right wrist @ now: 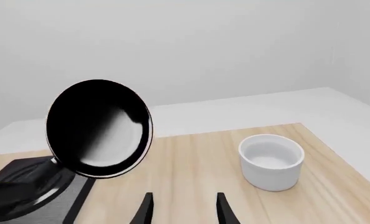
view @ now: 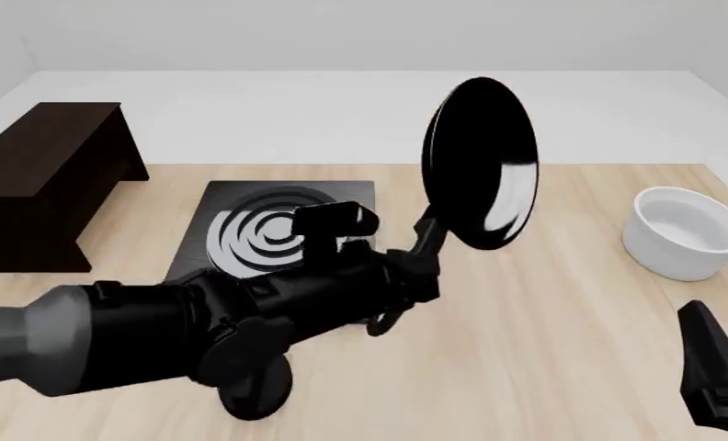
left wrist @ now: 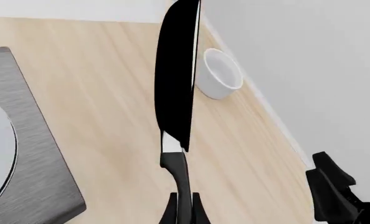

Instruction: Put the frying pan on top of the cabinet.

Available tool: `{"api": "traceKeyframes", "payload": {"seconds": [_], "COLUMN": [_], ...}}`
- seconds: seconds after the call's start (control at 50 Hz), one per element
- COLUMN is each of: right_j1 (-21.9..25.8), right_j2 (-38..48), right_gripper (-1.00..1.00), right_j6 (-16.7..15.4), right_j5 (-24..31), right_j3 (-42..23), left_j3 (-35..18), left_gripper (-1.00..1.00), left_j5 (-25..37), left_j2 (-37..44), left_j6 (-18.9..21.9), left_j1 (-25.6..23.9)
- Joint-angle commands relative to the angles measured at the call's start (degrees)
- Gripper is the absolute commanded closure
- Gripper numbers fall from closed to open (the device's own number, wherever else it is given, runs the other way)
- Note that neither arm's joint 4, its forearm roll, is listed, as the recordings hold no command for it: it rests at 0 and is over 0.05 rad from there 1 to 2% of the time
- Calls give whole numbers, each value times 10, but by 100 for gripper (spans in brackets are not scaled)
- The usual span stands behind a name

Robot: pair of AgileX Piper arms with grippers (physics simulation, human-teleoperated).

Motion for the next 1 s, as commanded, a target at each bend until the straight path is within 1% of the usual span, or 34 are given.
{"api": "traceKeyframes", "payload": {"seconds": [0.02, 0.14, 0.26, 0.32, 0.38, 0.48, 0.6, 0.64, 0.68, 0.7, 0.72, 0.76, 0.8, 0.82, 0.86, 0.88, 0.92, 1.0], "right_j1": [1, 1, 1, 2, 1, 2, 2, 3, 3, 3, 4, 4, 3, 3, 3, 3, 3, 4], "right_j2": [0, 0, 0, 0, 0, 0, 0, 0, 0, 0, 0, 0, 0, 0, 0, 0, 0, 0], "right_gripper": [-100, -100, -100, -100, -100, -100, -100, -100, -100, -100, -100, -100, -100, -100, -100, -100, -100, -100], "right_j6": [-2, -4, -4, -5, -4, -5, -6, -6, -6, -6, -7, -7, -7, -7, -7, -7, -7, -7], "right_j5": [-1, -1, -1, 0, 0, 0, -1, -1, -1, -1, -1, -2, -1, -1, -1, -1, -1, 0], "right_j3": [2, 2, 2, 2, 2, 2, 3, 3, 3, 3, 3, 4, 4, 4, 4, 4, 4, 3], "left_j3": [-8, -12, -16, -17, -21, -25, -31, -33, -34, -31, -34, -33, -34, -34, -36, -36, -39, -42], "left_gripper": [100, 100, 100, 100, 100, 100, 100, 100, 100, 100, 100, 100, 100, 100, 100, 100, 100, 100], "left_j5": [32, 49, 65, 72, 79, 92, 104, 108, 108, 103, 107, 106, 106, 106, 111, 111, 114, 116], "left_j2": [-101, -150, -177, -197, -208, -233, -247, -249, -255, -257, -262, -264, -269, -270, -273, -273, -274, -275], "left_j6": [21, 12, 7, 11, 5, 5, -3, -10, -8, -19, -10, -16, -12, -12, -17, -17, -23, -25], "left_j1": [41, 63, 80, 98, 108, 147, 192, 202, 207, 205, 211, 217, 236, 239, 263, 263, 283, 294]}}
